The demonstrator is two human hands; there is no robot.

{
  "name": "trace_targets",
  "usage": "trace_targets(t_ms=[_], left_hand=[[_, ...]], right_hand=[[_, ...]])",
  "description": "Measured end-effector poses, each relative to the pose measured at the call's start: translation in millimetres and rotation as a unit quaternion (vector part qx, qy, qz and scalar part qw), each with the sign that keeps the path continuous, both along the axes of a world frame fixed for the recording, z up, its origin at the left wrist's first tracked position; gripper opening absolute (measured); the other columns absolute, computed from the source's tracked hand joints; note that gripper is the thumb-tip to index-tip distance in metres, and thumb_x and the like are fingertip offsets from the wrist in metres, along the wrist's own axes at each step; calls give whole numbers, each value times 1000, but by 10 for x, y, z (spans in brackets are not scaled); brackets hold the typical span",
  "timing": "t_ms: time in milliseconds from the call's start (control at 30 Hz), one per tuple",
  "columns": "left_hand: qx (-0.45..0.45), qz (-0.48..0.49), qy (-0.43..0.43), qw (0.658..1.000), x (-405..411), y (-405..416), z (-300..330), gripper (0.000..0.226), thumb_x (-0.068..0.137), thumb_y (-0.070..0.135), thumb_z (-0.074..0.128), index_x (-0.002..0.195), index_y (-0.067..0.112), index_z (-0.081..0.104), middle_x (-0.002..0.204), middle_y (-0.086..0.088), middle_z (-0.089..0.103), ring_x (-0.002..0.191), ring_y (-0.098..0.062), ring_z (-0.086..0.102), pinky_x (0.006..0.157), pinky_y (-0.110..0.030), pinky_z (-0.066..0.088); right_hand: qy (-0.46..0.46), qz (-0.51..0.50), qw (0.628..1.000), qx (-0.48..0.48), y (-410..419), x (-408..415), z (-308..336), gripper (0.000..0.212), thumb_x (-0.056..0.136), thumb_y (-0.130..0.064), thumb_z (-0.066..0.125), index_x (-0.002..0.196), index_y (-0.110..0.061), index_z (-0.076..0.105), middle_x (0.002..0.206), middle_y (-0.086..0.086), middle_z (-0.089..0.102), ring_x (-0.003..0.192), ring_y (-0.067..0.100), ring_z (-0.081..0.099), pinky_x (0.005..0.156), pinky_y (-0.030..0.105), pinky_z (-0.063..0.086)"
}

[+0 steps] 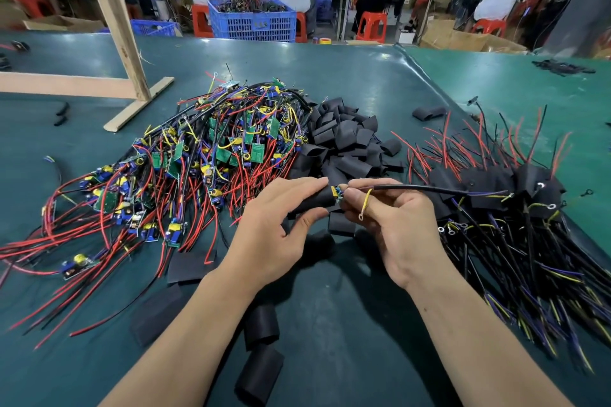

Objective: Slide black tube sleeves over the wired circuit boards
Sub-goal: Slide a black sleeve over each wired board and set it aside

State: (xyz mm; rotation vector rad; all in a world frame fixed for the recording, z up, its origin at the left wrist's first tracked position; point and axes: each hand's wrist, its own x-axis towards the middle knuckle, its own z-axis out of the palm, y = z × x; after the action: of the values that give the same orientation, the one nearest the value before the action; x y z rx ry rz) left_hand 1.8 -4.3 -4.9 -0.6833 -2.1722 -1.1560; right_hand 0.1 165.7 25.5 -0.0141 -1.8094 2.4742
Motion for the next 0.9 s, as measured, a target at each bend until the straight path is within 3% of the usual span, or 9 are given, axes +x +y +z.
trace_targets(t_ms=[100, 200, 333, 500, 633, 700, 833, 900], left_hand=[[-6, -3, 2, 1000, -3, 15, -1, 40, 85, 2, 72, 125, 5, 65, 118, -1, 65, 111, -18, 62, 97, -34, 50], [-27, -4, 5, 1000, -6, 16, 6, 40, 85, 2, 72, 124, 4, 64, 118, -1, 66, 106, -18, 59, 97, -31, 48], [-26, -1, -37, 999, 2, 21, 13, 45, 89, 19, 69, 131, 8, 58, 119, 3, 63, 111, -15, 56, 99, -34, 45], [-6, 71, -51, 996, -8, -20, 46, 44, 83, 46, 68, 116, 18, 65, 102, 24, 55, 99, -8, 55, 92, -41, 47], [-8, 47, -27, 999, -19, -12, 39, 40, 83, 38, 71, 115, 13, 67, 101, 9, 64, 97, -17, 59, 87, -47, 49], [-5, 38, -27, 999, -17, -3, 34, 40, 84, 35, 72, 116, 11, 67, 103, 5, 65, 98, -19, 60, 87, -48, 49], [-17, 46, -22, 999, 0, 16, 41, 39, 86, 37, 71, 116, 14, 67, 104, 8, 65, 98, -17, 58, 92, -41, 44], [-40, 55, -23, 997, 14, 30, 51, 39, 90, 42, 64, 119, 16, 65, 104, 6, 65, 98, -16, 56, 92, -37, 37]], right_hand=[[38, -27, 997, 68, -9, 15, -11, 17, 77, 4, 76, 76, -13, 75, 80, 12, 75, 76, 25, 72, 75, 33, 60], [62, -33, 990, 119, -27, 30, -26, 18, 77, 3, 77, 76, -14, 75, 77, 12, 74, 73, 24, 71, 68, 31, 59], [22, 1, 1000, 18, -43, 30, -9, 19, 77, 5, 75, 75, -14, 76, 83, 13, 75, 75, 20, 71, 69, 27, 57], [40, -6, 999, 24, -64, 41, -12, 18, 78, 4, 74, 76, -13, 75, 82, 11, 75, 76, 20, 71, 70, 27, 57], [93, -34, 989, 109, -44, 48, -19, 17, 79, 3, 76, 77, -14, 75, 78, 9, 74, 72, 23, 73, 65, 25, 57], [70, -21, 995, 71, -47, 49, -22, 18, 78, 4, 75, 77, -14, 75, 78, 10, 74, 71, 23, 72, 67, 26, 57], [-27, 28, 995, -92, -53, 27, -10, 13, 68, 1, 74, 80, -3, 71, 78, 12, 72, 71, 19, 71, 67, 23, 56], [-41, 30, 993, -108, -58, 26, 1, 13, 68, 1, 73, 81, -1, 70, 78, 12, 71, 73, 19, 70, 68, 22, 57]])
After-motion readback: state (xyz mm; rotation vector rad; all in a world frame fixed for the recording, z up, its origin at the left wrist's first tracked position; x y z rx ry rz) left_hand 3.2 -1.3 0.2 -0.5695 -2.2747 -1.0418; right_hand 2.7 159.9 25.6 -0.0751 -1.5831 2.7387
